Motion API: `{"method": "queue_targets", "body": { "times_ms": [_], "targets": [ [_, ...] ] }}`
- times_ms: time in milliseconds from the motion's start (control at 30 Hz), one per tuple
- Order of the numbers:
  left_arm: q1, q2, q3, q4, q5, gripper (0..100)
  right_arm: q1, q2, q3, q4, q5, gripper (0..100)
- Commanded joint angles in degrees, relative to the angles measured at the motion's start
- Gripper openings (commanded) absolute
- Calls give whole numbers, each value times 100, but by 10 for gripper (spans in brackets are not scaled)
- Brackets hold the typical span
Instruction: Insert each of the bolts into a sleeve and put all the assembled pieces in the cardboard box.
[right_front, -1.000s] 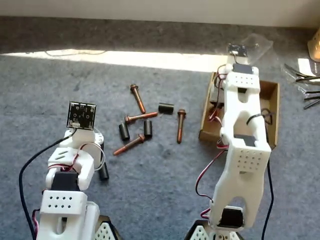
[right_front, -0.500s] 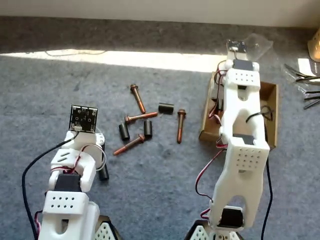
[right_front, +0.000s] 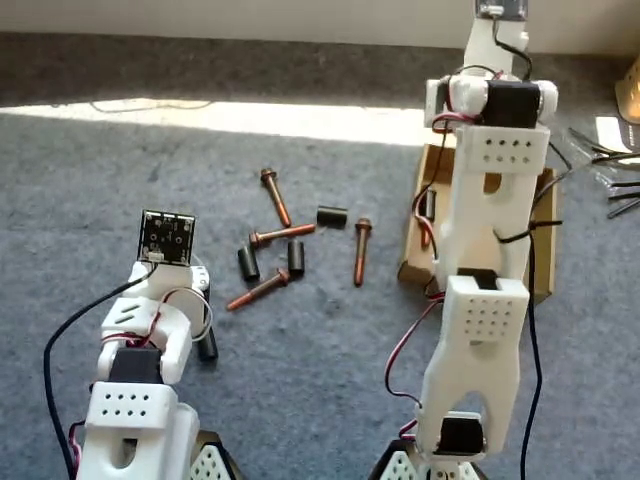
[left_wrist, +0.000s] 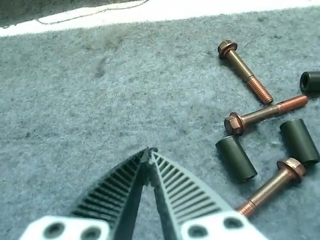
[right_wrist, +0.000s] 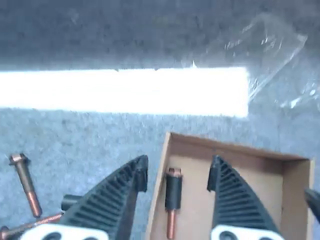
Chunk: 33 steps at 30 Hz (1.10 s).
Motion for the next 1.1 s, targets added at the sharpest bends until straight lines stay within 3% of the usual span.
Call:
{"method": "queue_targets", "body": {
  "times_ms": [0, 167, 333, 667, 1067],
  "targets": [
    [66, -66, -48, -114, -44, 17, -224, -171, -822, 110, 0, 177],
    [66, -66, -48, -114, -44, 17, -655, -171, -690, 127, 686, 177],
    [66, -66, -48, -114, -53, 17, -1033, -620, -171, 127, 580, 176],
    [66, -66, -57, -114, -53, 17, -1851, -2862, 1622, 119, 589, 176],
    [-611, -66, -48, -431, -35, 17, -2677, -4760, 4400, 110, 589, 176]
  ]
}}
